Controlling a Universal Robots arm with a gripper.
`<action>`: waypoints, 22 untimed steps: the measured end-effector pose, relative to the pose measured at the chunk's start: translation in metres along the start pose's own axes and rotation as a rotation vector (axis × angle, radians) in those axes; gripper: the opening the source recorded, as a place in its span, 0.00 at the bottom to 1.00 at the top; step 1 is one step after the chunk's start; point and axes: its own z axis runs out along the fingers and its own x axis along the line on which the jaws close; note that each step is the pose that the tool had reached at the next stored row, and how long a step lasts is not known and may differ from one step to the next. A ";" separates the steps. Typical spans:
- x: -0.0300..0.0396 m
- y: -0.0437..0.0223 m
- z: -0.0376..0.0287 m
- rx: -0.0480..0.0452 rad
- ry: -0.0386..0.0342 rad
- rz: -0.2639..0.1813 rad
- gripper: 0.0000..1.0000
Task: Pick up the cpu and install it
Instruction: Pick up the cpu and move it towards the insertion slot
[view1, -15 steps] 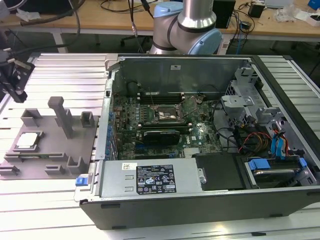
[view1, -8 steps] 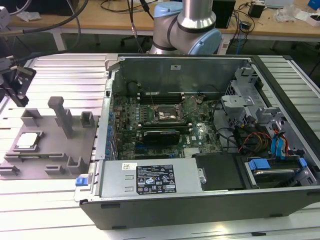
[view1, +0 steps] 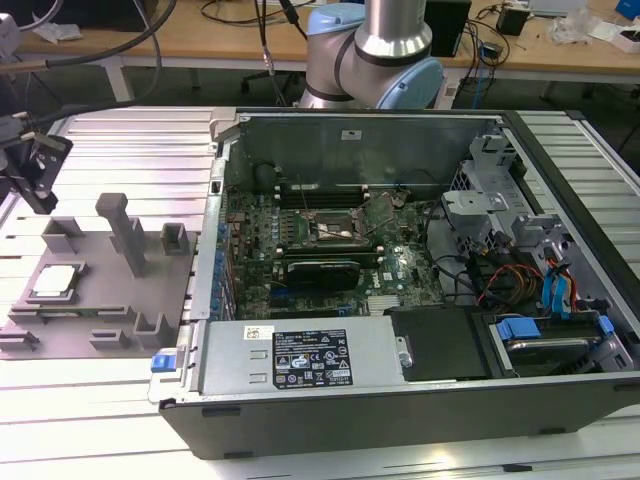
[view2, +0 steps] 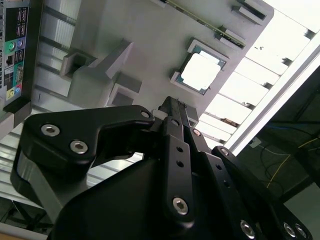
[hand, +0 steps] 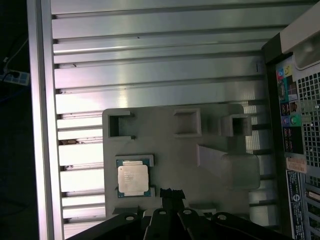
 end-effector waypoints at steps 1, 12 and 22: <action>0.0001 0.0000 0.0003 -0.0001 -0.0001 0.000 0.11; 0.0028 -0.0005 0.0072 0.0000 0.0000 0.000 0.11; 0.0055 -0.0012 0.0183 0.0000 -0.0001 0.000 0.11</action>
